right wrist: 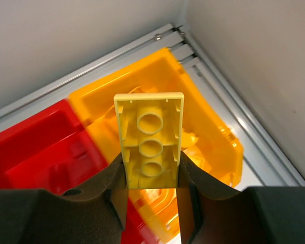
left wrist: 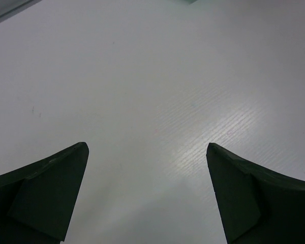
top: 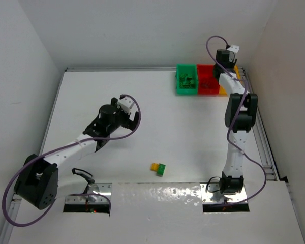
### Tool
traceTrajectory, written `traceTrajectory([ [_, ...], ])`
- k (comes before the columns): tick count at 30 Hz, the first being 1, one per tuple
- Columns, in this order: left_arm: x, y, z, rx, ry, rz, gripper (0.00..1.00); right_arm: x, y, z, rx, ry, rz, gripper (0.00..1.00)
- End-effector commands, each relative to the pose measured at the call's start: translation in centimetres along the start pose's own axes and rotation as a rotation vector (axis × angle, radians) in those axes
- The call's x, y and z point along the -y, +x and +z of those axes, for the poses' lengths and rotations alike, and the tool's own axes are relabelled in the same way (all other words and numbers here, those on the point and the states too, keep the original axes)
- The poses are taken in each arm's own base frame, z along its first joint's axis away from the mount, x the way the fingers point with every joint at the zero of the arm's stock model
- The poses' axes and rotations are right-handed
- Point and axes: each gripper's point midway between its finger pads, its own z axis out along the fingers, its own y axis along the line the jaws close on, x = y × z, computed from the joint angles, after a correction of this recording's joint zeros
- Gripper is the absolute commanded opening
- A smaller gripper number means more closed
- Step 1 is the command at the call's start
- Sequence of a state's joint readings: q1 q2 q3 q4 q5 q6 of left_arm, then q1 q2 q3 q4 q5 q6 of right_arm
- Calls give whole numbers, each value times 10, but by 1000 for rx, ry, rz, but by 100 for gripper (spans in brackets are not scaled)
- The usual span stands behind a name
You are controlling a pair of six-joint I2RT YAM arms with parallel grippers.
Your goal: Sort the legos into containers by color
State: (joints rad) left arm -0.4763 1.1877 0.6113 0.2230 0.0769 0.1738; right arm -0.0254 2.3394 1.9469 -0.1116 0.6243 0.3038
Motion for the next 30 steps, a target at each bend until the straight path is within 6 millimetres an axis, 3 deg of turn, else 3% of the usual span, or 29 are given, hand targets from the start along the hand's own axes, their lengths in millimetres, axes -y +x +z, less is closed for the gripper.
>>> traceTrajectory([
  [1, -11, -6, 6, 27, -28, -34, 100, 21, -32, 12, 85, 43, 106, 0],
  [6, -19, -5, 10, 19, -50, -4, 100, 23, -13, 26, 50, 50, 65, 1],
  [13, -19, -7, 13, 26, -43, 6, 100, 26, -18, 25, 70, 43, 3, 61],
  [16, -17, -8, 12, 30, -33, 0, 100, 28, -18, 24, 66, 46, -25, 71],
  [21, -16, -7, 10, 26, -29, 6, 100, 28, -11, 16, 47, 40, -54, 79],
  [23, -16, -8, 9, 28, -28, 9, 100, 27, -20, 7, 65, 26, -43, 80],
  [26, -14, -9, 8, 34, -17, 19, 100, 10, -29, -10, 103, -81, -18, 82],
  [27, -13, -10, 8, 37, -13, 21, 100, 2, -13, -14, 83, -130, -15, 83],
  [29, -11, -12, 8, 45, 2, 29, 100, -3, -29, -29, 127, -188, 41, 83],
  [30, -10, -14, 8, 52, 7, 33, 100, -5, -16, -33, 103, -205, 65, 83],
])
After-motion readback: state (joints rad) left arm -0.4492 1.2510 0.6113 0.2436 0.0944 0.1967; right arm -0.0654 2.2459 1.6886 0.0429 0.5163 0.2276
